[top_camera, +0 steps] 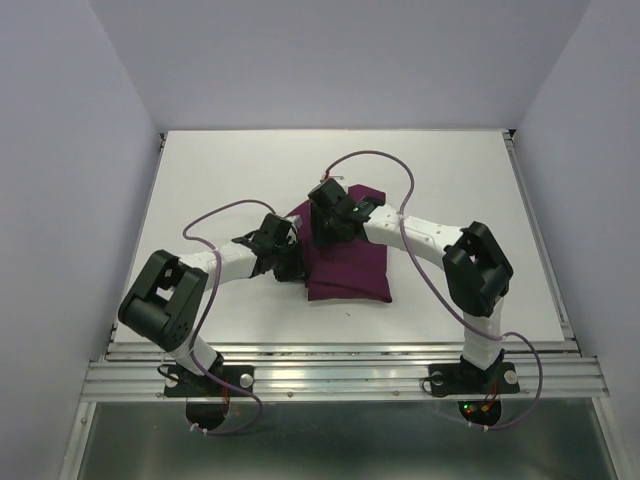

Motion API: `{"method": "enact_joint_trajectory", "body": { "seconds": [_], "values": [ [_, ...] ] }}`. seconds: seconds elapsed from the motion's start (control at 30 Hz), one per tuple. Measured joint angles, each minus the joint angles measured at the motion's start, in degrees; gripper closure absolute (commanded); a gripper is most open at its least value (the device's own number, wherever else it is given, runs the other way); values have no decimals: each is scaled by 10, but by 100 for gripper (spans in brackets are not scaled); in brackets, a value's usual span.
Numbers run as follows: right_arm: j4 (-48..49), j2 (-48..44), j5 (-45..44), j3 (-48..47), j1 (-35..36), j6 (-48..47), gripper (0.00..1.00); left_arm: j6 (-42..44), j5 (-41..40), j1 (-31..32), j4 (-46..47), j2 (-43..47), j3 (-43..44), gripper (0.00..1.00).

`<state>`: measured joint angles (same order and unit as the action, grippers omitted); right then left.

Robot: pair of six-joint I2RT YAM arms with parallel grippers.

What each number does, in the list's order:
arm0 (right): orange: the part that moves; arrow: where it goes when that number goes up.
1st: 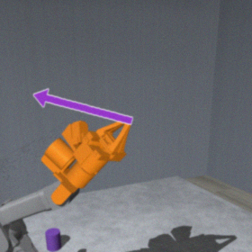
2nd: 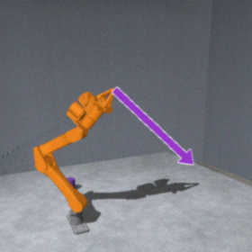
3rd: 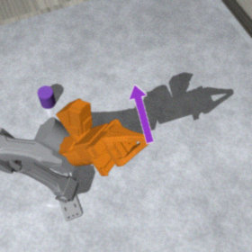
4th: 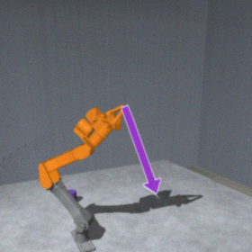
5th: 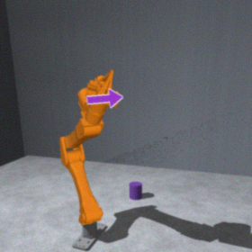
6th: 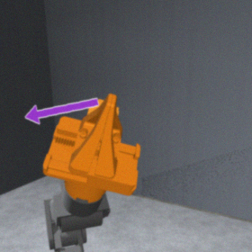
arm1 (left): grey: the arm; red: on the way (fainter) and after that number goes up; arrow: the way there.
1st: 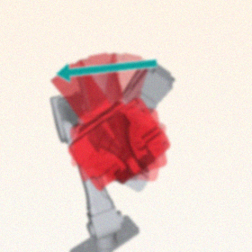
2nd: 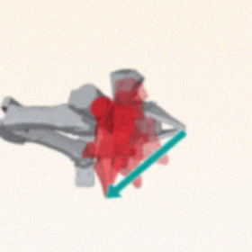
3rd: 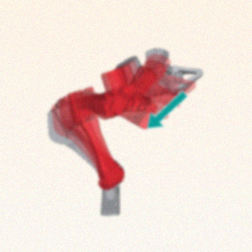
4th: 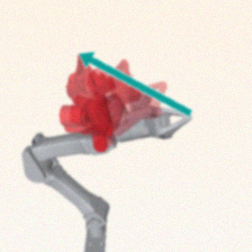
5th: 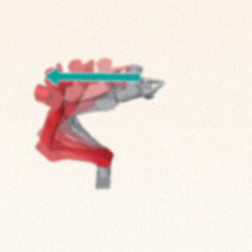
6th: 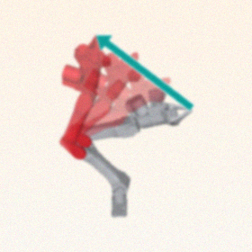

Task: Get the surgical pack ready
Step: Pack the surgical kit at the center of the board.

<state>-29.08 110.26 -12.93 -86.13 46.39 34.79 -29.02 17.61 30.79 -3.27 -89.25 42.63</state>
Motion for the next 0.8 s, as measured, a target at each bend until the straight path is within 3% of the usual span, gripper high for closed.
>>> {"method": "enact_joint_trajectory", "body": {
  "seconds": [0.3,0.43,0.6,0.8],
  "values": [
    [-12,44,-13,-35,14,1,38,-15,25,2,72,-7,-26,100],
    [-17,53,-26,-32,25,6,43,-26,28,5,101,-2,-44,100],
    [-17,54,-45,-19,34,17,55,-40,32,7,138,10,-71,100],
    [-7,62,-68,-12,35,32,81,-45,32,10,141,33,-97,100]
  ]
}}
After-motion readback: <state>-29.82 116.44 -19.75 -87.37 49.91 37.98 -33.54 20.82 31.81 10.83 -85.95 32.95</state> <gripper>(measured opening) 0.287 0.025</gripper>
